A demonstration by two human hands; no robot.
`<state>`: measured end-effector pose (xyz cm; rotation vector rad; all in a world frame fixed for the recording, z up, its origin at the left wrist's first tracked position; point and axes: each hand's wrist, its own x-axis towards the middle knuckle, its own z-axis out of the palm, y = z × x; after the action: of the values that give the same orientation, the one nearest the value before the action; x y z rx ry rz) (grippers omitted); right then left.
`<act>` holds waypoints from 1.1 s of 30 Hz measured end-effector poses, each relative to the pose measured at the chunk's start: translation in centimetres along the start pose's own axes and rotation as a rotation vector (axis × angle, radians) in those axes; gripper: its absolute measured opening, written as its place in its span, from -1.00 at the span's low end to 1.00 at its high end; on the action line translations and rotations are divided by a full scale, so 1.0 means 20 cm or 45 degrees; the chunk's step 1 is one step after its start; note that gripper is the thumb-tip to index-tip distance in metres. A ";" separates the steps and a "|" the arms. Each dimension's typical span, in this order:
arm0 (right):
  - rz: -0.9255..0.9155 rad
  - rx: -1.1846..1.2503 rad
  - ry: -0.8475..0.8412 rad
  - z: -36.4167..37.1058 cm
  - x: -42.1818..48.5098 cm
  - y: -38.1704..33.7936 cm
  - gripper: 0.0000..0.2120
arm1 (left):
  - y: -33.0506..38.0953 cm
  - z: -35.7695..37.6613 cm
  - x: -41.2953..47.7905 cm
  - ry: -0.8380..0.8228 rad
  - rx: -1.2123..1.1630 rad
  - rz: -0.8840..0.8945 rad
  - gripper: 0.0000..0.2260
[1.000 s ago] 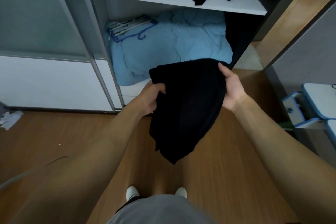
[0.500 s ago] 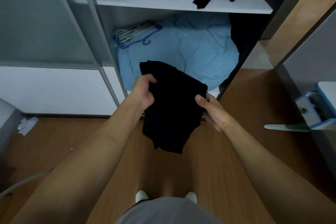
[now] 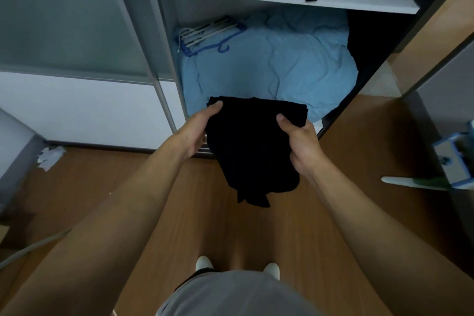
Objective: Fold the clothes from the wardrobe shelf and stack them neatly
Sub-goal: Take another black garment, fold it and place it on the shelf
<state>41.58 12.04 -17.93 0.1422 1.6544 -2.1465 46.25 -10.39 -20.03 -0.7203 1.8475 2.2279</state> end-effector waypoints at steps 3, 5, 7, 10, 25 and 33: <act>-0.022 -0.074 0.018 0.06 0.02 0.03 -0.71 | -0.09 -0.06 0.03 0.019 0.152 -0.052 -0.12; -0.038 -0.086 0.040 0.09 0.04 0.05 -0.69 | -0.13 -0.08 0.04 0.064 0.198 -0.086 0.14; -0.052 -0.094 0.067 0.12 0.06 0.06 -0.68 | -0.17 -0.11 0.06 0.008 0.161 -0.070 0.20; -0.087 -0.115 0.136 0.16 0.08 0.09 -0.69 | -0.21 -0.13 0.09 -0.106 0.191 0.143 0.02; -0.004 -0.922 0.078 0.23 0.34 -0.15 -0.66 | 0.26 -0.22 0.35 -0.062 1.022 0.584 -0.51; -0.146 -1.851 0.164 0.41 0.53 -0.37 -0.85 | 0.60 -0.33 0.46 0.012 0.915 0.771 -0.60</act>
<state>30.61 2.94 -12.48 -0.2596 2.8442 -0.5496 34.93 -20.97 -14.38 -0.0345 2.8833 1.5495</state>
